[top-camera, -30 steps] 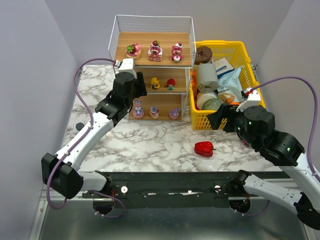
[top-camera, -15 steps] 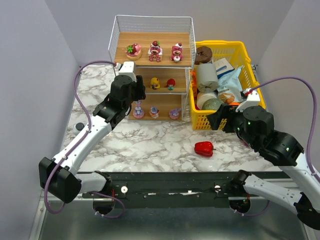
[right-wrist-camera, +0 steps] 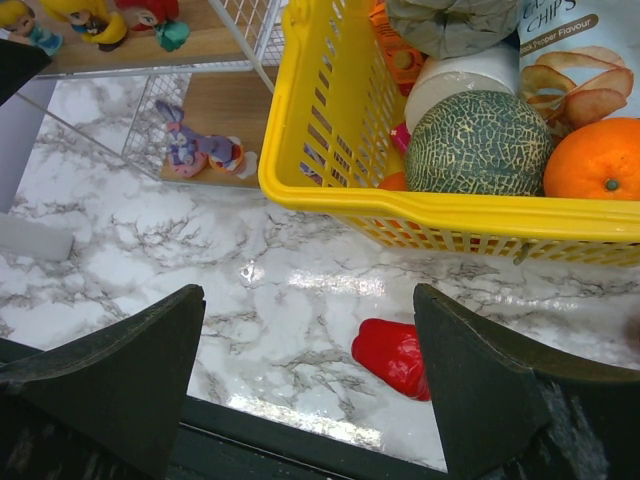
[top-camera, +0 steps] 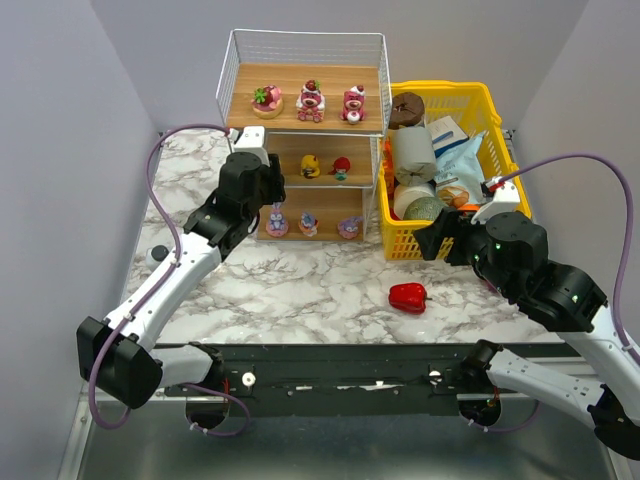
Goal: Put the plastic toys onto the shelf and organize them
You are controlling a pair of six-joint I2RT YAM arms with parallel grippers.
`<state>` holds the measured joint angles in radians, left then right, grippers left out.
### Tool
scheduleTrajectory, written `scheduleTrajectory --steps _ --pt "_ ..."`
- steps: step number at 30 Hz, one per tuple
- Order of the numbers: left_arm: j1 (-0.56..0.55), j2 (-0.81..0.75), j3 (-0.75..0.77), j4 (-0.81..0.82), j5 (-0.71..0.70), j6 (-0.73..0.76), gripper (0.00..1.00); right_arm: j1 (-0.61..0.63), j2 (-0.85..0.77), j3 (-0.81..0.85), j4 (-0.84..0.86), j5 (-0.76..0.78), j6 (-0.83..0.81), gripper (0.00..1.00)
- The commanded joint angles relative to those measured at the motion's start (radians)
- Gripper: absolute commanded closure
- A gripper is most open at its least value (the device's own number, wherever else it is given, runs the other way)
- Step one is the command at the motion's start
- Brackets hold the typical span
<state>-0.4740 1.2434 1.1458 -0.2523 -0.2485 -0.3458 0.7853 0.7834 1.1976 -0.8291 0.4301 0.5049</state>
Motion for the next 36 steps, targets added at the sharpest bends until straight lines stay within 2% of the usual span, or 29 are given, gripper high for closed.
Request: scheduleTrajectory --steps 1,10,22,25,26,27,28,29,36 --pt "0.017 0.001 -0.034 -0.091 -0.014 -0.016 0.47 -0.004 -0.007 -0.001 0.012 0.022 0.004 0.08" --pt "0.017 -0.084 -0.070 -0.038 -0.005 -0.002 0.45 -0.004 -0.001 0.000 0.016 0.021 0.003 0.08" --pt "0.017 -0.173 -0.083 -0.094 0.006 -0.007 0.42 -0.004 -0.001 -0.001 0.022 0.010 0.001 0.08" --pt "0.017 -0.211 -0.083 -0.143 0.005 -0.025 0.33 -0.004 -0.003 -0.003 0.022 0.007 -0.006 0.07" --pt "0.017 -0.234 -0.083 -0.156 -0.001 -0.033 0.21 -0.004 -0.003 -0.001 0.022 0.006 -0.015 0.07" --pt "0.017 -0.248 -0.081 -0.188 -0.006 -0.038 0.15 -0.004 0.002 0.002 0.024 -0.002 -0.022 0.07" --pt "0.017 -0.262 -0.078 -0.203 -0.008 -0.047 0.04 -0.004 0.004 0.003 0.025 -0.010 -0.028 0.05" --pt "0.017 -0.289 -0.077 -0.218 -0.012 -0.047 0.01 -0.004 0.004 0.005 0.027 -0.022 -0.055 0.02" --pt "0.017 -0.407 -0.015 -0.411 -0.092 -0.074 0.01 -0.004 0.007 0.028 0.039 -0.018 -0.121 0.00"
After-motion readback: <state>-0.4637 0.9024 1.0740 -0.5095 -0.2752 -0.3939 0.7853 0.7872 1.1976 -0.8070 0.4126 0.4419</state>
